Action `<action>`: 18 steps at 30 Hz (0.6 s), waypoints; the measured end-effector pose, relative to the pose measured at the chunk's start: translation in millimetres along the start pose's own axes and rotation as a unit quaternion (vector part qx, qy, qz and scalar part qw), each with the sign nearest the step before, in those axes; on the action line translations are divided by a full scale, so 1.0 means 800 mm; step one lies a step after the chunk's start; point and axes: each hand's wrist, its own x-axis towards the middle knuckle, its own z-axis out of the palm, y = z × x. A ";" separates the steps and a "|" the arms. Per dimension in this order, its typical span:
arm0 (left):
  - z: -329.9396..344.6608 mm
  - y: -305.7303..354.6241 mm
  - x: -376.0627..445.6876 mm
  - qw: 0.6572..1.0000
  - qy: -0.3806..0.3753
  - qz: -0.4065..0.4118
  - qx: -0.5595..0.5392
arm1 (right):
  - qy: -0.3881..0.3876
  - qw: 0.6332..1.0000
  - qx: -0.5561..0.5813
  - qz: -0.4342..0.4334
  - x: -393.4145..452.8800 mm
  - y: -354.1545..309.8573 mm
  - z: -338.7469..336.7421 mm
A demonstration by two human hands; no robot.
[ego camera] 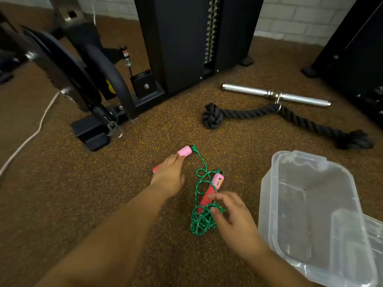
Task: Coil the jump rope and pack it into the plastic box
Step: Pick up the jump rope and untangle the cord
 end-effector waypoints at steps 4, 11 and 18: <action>0.017 -0.002 0.014 0.999 0.007 -0.029 0.009 | -0.010 1.000 -0.011 0.010 0.009 0.004 0.008; 0.036 -0.025 0.041 0.989 -0.050 -0.120 0.075 | -0.027 1.000 -0.012 0.010 0.007 0.018 0.023; 0.041 -0.015 0.044 0.985 -0.020 -0.139 0.096 | -0.038 0.999 -0.013 0.023 0.001 0.021 0.025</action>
